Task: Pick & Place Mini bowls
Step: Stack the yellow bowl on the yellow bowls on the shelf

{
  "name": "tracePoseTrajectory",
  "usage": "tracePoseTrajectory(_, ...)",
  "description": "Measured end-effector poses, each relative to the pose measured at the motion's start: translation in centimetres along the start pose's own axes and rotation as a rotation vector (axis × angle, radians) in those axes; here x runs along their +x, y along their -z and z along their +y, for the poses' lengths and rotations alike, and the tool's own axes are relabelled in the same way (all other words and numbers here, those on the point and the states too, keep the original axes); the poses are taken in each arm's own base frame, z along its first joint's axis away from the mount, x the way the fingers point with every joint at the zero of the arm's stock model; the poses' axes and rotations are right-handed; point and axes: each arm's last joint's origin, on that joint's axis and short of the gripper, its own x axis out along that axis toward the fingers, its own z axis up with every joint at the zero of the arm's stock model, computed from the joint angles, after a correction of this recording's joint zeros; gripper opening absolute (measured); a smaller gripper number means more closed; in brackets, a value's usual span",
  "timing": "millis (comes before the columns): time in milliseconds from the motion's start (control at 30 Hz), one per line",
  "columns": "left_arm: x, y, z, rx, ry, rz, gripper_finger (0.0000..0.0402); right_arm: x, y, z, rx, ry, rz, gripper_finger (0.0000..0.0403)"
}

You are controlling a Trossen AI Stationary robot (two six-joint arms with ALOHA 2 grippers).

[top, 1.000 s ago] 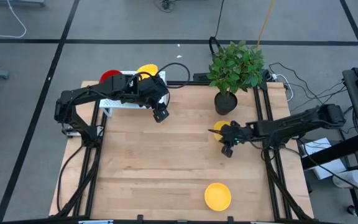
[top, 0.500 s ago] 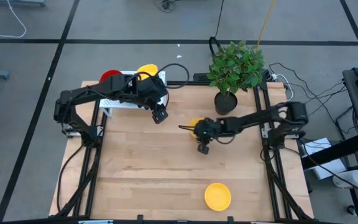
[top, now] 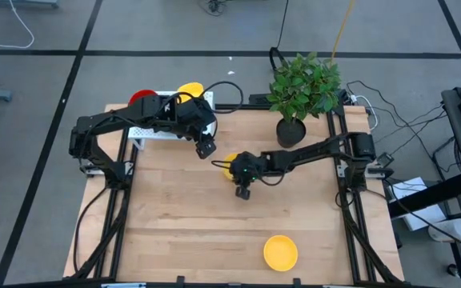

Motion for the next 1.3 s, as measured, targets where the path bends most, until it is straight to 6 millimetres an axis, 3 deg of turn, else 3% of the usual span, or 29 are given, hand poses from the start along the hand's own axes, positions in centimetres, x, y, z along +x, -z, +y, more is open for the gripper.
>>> tracePoseTrajectory(133, 0.0, 0.0, 0.0, 0.0, -0.001, 0.001, 0.0228, -0.2, 0.0, -0.1, 0.012, 0.005, 0.005, 0.0106)
tracePoseTrajectory(233, 0.0, 0.0, 0.0, -0.001, 0.01, 0.005, 0.0228, -1.6, -0.7, 0.1, 0.011, -0.003, -0.025, 0.0145)
tracePoseTrajectory(400, 0.0, 0.0, -0.2, -0.012, 0.063, 0.02, 0.0228, -6.1, -1.9, 0.4, 0.011, -0.003, -0.064, 0.0175)
tracePoseTrajectory(700, 1.6, -0.2, -0.9, 0.013, 0.06, 0.05, 0.0227, -16.0, -1.7, 0.1, -0.026, 0.123, -0.097, 0.0161)
tracePoseTrajectory(867, 4.6, 0.0, -2.8, 0.192, 0.054, 0.12, 0.0228, -20.8, -0.7, -0.3, -0.048, 0.265, -0.143, 0.0153)
tracePoseTrajectory(1033, 8.4, 0.7, -5.7, 0.384, 0.072, 0.202, 0.0228, -24.6, 0.2, -0.3, -0.025, 0.275, -0.221, 0.015)
tracePoseTrajectory(1300, 15.0, 3.0, -9.6, 0.746, 0.11, 0.36, 0.0227, -27.5, 1.2, -0.4, 0.028, 0.26, -0.287, 0.015)
